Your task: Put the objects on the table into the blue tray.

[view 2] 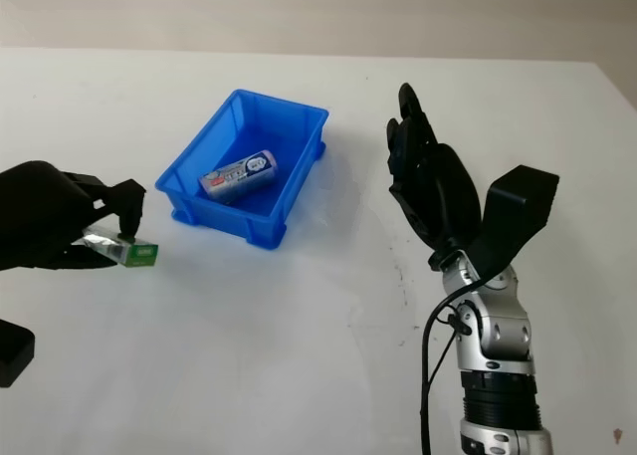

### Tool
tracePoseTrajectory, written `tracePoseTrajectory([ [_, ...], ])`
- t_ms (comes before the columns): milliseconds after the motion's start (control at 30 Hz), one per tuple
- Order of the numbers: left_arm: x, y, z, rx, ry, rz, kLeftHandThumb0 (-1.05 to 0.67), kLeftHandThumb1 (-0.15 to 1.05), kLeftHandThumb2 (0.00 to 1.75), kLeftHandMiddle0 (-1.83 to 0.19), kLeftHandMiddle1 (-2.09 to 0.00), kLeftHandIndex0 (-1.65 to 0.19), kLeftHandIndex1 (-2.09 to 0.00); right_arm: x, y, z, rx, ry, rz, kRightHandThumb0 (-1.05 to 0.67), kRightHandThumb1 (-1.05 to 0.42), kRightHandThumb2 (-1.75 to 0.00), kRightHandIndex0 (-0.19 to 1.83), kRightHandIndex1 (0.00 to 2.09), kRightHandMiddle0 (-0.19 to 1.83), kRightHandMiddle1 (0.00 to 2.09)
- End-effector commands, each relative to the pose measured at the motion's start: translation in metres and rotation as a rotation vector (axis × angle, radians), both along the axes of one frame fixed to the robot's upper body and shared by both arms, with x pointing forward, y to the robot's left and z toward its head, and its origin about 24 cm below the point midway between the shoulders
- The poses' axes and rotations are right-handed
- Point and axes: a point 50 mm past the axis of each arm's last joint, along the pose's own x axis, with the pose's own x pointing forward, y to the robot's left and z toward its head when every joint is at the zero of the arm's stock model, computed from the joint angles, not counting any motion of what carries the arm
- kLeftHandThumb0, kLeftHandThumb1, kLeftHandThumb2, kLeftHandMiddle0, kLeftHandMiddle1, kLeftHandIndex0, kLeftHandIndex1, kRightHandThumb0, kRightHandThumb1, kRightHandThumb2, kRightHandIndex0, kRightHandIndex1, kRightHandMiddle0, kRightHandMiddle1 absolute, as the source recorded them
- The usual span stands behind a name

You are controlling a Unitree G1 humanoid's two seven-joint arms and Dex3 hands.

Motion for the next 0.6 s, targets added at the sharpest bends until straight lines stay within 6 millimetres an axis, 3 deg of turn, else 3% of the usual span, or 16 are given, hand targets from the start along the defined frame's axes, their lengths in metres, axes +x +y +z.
tracePoseTrajectory([
  [0,-0.005,-0.001,0.007,-0.017,-0.063,-0.004,-0.38,1.05,0.33,-0.57,-2.09,-0.3,-2.09,0.0,-0.001,0.004,0.005,-0.019,-0.002,-0.78,-1.05,-0.74,-0.19,0.0,-0.19,0.0],
  [400,-0.029,-0.015,0.041,-0.024,-0.223,-0.039,-0.4,1.05,0.29,-0.6,-2.09,-0.39,-2.09,0.0,0.0,0.003,0.008,-0.015,0.0,-0.77,-1.05,-0.74,-0.19,0.0,-0.19,0.0],
  [567,-0.035,-0.018,0.058,-0.004,-0.33,-0.06,-0.41,1.05,0.29,-0.53,-2.09,-0.29,-2.09,0.0,0.001,0.003,0.012,-0.013,0.004,-0.76,-1.05,-0.75,-0.19,0.0,-0.19,0.0],
])
